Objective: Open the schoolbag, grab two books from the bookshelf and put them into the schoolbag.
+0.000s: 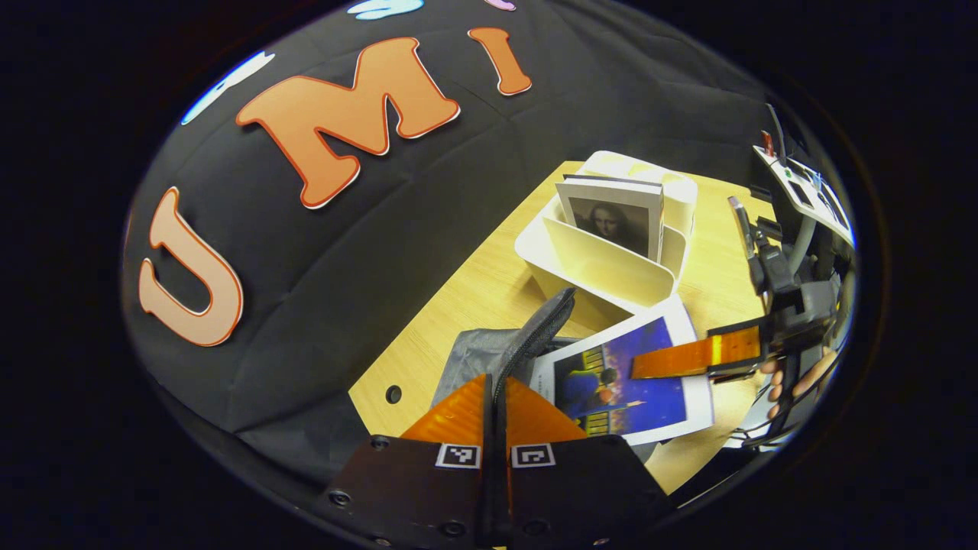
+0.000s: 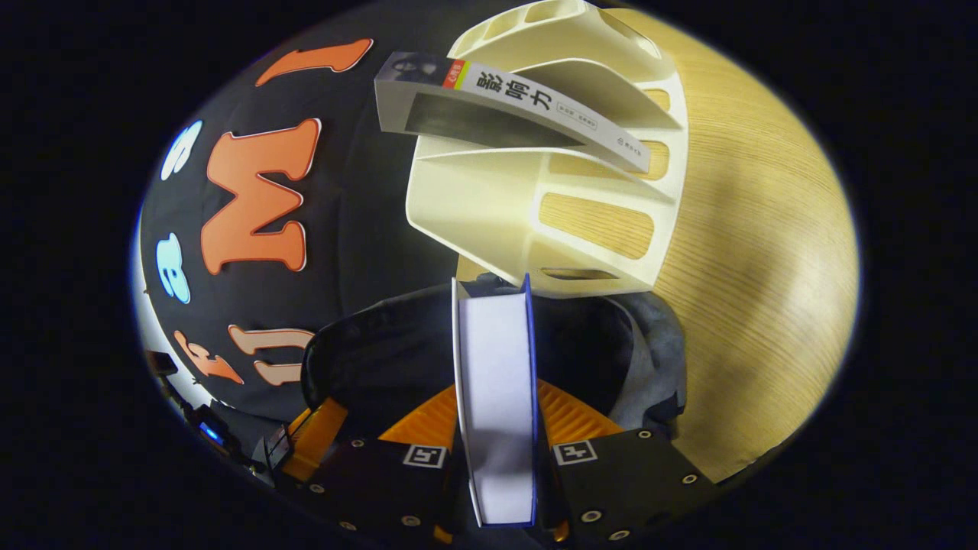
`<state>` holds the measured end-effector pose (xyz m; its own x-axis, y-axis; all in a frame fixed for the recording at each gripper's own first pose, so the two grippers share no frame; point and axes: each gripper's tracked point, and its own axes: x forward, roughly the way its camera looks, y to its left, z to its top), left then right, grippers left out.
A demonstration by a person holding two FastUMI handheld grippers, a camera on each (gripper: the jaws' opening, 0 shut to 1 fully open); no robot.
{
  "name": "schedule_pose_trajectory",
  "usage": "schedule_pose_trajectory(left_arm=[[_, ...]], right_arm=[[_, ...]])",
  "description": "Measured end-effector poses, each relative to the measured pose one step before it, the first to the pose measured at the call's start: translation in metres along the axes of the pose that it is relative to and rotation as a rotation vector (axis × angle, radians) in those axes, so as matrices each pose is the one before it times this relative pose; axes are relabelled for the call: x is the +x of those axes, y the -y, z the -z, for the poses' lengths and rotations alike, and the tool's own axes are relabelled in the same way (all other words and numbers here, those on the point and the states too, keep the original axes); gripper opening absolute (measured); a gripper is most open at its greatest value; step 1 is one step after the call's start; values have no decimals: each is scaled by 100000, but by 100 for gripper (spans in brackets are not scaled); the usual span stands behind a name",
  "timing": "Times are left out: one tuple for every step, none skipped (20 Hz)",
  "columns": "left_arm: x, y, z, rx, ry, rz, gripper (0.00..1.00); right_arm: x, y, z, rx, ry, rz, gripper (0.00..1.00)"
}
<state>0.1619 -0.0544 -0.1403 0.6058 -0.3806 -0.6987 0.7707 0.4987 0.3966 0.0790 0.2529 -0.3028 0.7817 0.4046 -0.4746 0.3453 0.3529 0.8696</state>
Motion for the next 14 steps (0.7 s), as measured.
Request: schedule_pose_trajectory(left_arm=[[56,213,-116,4,472,544,1],[47,133,-108,683,8,161,1],[11,188,-186,1315,344,5,1],[-97,51,89,1265,217,-13,1],[106,133,-31,1070,-15,112,1],[-88,-52,276,556,125,-334,1],[81,-16,-61,-788,133,153,1],[88,152,154,-1179,134,815,1],[119,-12,85,-651,17,455,1],[-37,-230,-41,109,147,-244,1],[118,-154,40,856,-270,-421,1],[207,18,89,196,-303,72,1],[223,-83,157,-933,-395,595,1],[273,-166,83,-1170,-713,709,1]], right_arm=[[1032,-152,288,545,-189,1020,36],[1144,-230,308,698,337,990,36],[1045,-193,375,712,178,624,36],[949,-333,266,1230,384,198,36],[1031,-365,254,1501,430,-184,37],[697,-262,-139,1524,1412,599,37],[781,-156,-230,1174,2471,441,37],[739,61,-270,707,2607,598,36],[618,45,-185,1152,1702,203,37],[353,-33,62,747,460,72,37],[516,136,288,357,-1239,789,37],[292,578,440,656,-1903,3941,37],[19,402,499,685,-2202,2727,40],[-172,800,436,324,-2430,5116,42]])
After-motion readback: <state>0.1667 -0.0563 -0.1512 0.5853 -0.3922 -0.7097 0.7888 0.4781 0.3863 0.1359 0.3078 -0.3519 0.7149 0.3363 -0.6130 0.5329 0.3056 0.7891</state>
